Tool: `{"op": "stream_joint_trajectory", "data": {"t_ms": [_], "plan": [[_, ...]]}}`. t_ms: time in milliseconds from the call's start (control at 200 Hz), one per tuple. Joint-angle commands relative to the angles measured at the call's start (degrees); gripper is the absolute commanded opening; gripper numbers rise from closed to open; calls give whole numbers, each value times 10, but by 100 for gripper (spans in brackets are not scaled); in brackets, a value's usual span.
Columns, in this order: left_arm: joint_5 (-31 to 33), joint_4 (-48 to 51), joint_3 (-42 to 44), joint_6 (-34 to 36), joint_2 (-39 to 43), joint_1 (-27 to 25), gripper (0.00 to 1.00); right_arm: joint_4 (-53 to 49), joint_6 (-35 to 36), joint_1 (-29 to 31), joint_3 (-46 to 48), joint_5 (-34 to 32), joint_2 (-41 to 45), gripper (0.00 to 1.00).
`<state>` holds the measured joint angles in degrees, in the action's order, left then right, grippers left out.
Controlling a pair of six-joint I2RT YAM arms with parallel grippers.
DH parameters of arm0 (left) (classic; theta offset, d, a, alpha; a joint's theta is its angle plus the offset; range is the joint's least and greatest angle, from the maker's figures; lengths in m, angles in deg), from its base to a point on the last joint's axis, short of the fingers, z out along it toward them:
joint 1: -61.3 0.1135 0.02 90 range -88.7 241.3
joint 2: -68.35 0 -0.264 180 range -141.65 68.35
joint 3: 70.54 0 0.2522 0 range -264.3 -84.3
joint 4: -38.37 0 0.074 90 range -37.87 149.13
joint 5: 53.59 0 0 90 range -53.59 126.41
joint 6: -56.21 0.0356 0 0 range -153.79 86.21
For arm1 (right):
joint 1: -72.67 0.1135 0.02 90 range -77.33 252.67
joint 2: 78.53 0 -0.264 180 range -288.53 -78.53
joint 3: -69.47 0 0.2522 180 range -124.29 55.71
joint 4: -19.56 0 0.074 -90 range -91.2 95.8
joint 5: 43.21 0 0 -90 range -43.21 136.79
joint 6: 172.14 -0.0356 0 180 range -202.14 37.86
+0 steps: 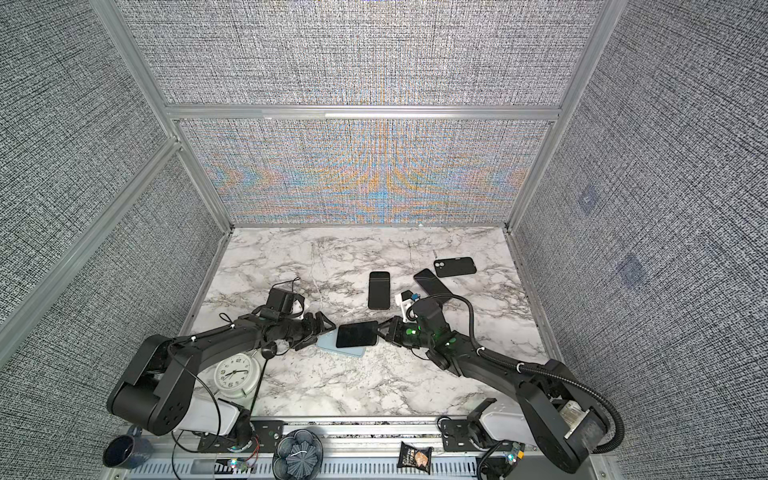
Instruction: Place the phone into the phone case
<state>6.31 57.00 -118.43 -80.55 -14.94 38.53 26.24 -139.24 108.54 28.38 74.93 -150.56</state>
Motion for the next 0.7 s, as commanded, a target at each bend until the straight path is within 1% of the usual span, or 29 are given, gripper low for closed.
{"op": "stream_joint_trajectory", "data": {"t_ms": [0,100,305,460,590,695], "plan": [[13,5,5,-2,13,0,87,34,-12,-1,-3,18,0,3],[16,13,3,3,28,0,88,30,-20,0,-10,18,1,3],[30,49,-8,29,61,5,90,31,-37,12,-16,-4,-3,3],[14,44,-7,32,57,11,90,35,-47,25,-10,-25,-14,3],[-1,12,4,25,44,11,90,86,-86,31,6,-35,-44,2],[-9,0,3,25,27,11,89,122,-103,32,0,-26,-77,2]]}}
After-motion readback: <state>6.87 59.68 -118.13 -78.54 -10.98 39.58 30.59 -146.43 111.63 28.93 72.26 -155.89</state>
